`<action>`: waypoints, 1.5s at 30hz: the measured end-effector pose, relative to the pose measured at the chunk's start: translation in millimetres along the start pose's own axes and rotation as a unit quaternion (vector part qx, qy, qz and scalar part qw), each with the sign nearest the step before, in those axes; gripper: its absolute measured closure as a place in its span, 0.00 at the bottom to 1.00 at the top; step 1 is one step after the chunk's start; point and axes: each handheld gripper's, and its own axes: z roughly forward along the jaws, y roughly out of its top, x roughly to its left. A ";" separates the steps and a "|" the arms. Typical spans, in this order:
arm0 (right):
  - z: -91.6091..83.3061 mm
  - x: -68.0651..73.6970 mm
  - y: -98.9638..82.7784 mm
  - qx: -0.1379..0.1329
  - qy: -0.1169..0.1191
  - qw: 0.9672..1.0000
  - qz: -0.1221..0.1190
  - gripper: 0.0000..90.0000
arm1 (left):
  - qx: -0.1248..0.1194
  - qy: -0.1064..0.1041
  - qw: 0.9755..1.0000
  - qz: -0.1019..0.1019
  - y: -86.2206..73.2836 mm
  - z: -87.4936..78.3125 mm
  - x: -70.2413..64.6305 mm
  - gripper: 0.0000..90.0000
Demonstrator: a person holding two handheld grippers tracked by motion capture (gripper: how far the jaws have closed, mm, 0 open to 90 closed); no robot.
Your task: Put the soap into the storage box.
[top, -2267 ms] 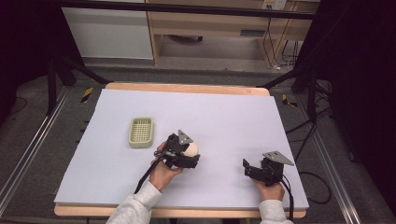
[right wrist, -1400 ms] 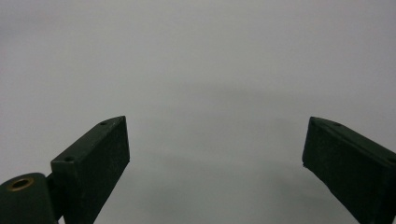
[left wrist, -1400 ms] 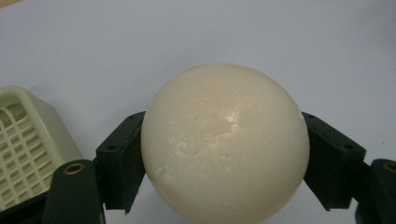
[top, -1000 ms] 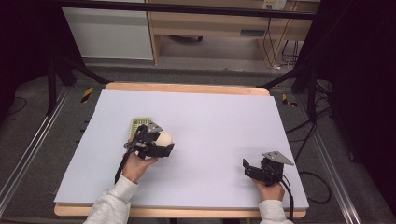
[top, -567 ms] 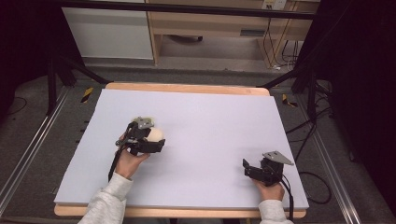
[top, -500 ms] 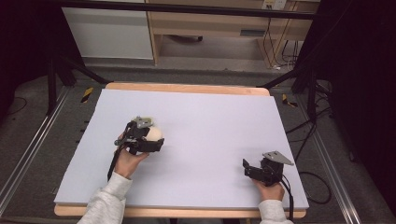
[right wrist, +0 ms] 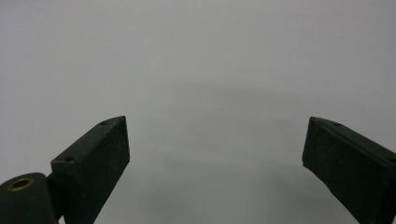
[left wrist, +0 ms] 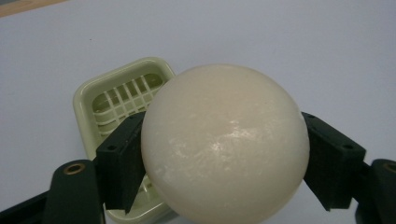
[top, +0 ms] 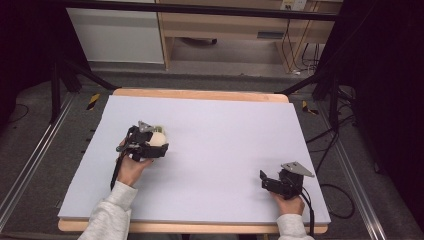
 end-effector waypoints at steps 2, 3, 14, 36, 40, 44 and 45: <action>0.1 -0.1 0.0 0.000 0.000 1.000 0.000 0.09 | 0.000 0.003 1.000 -0.001 0.1 0.9 2.6 0.27; 0.1 -0.1 0.0 0.001 0.001 1.000 0.000 0.09 | 0.001 0.004 1.000 -0.003 0.2 1.3 4.0 0.27; 0.2 -0.1 0.1 0.001 0.001 1.000 0.001 0.09 | 0.005 0.017 1.000 -0.009 1.7 10.3 11.5 0.27; 0.7 -0.3 0.3 0.003 0.001 1.000 0.001 0.09 | 0.007 0.030 0.999 -0.026 8.4 25.7 31.6 0.27; 0.1 -0.3 0.5 0.000 0.003 1.000 0.004 0.09 | 0.016 0.036 0.999 -0.021 7.4 32.2 31.8 0.27; 0.4 -0.4 0.4 0.000 0.002 1.000 0.002 0.09 | 0.020 0.039 0.999 -0.023 6.7 34.9 33.3 0.27; 0.6 -0.6 0.3 0.002 0.002 1.000 0.002 0.09 | 0.019 0.040 0.999 -0.024 6.4 35.3 34.1 0.27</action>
